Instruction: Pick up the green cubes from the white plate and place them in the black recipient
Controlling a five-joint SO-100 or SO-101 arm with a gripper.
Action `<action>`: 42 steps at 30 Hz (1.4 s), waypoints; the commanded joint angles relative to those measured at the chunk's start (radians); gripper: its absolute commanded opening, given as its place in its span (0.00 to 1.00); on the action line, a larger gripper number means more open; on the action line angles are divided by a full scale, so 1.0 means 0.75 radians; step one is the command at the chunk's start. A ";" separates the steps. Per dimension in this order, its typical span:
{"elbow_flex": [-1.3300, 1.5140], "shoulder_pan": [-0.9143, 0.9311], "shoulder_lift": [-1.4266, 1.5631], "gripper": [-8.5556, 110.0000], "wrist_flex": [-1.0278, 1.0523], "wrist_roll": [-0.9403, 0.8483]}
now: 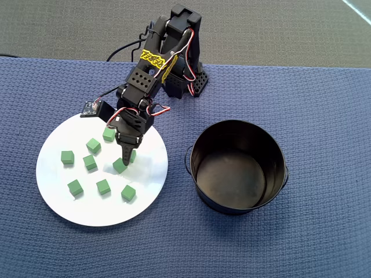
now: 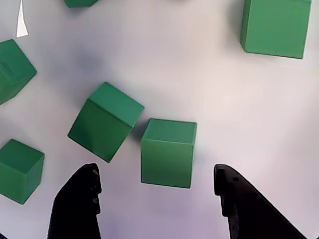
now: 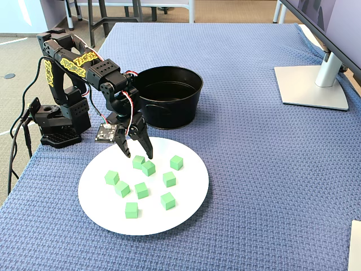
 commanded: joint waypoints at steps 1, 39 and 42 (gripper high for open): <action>-0.031 -0.020 0.088 0.26 0.014 0.000; -0.468 -0.243 0.567 0.07 0.452 0.470; -0.554 -0.520 0.667 0.07 0.571 0.593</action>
